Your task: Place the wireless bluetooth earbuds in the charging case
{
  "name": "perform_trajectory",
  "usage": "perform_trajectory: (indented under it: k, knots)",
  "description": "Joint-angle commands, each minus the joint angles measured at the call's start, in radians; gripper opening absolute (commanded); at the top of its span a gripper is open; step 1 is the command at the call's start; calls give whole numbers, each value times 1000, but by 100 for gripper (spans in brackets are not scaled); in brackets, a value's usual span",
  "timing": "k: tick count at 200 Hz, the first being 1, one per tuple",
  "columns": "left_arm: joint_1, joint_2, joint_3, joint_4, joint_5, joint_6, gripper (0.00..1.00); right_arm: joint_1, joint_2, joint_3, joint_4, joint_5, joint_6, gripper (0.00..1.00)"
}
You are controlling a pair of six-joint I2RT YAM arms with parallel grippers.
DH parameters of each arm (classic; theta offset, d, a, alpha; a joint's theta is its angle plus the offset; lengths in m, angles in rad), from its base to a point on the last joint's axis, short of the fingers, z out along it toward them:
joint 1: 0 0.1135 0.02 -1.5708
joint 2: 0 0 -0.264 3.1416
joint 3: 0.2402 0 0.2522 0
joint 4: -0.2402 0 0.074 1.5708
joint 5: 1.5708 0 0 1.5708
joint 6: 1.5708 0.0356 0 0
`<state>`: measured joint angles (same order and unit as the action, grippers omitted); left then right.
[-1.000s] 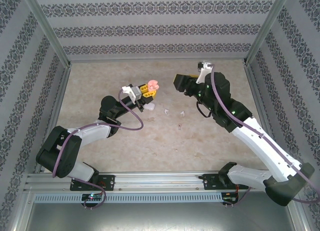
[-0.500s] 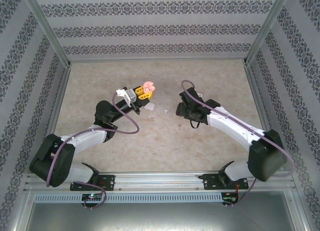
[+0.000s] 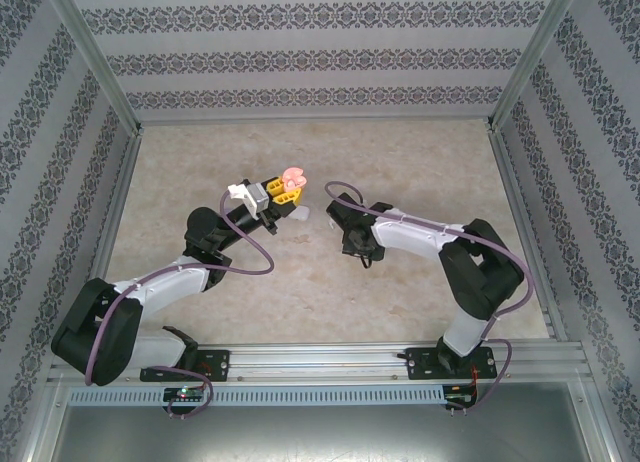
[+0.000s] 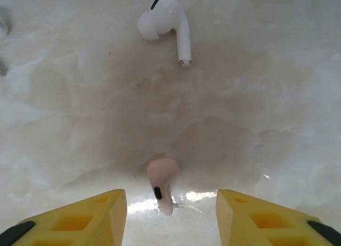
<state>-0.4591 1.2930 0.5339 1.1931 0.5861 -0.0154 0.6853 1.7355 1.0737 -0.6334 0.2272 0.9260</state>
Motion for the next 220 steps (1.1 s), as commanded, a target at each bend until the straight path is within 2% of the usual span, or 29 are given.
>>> perform_trajectory:
  k: [1, 115, 220]
  knots:
    - [-14, -23, -9, 21, 1, 4, 0, 7, 30, 36, -29, 50, 25, 46]
    - [-14, -13, -17, 36, 3, 11, 0, -6, 117, 68, -6, 43, 13, 40]
    - [-14, -11, -15, 30, 7, 12, 0, -20, 128, 39, 34, 28, -12, 34]
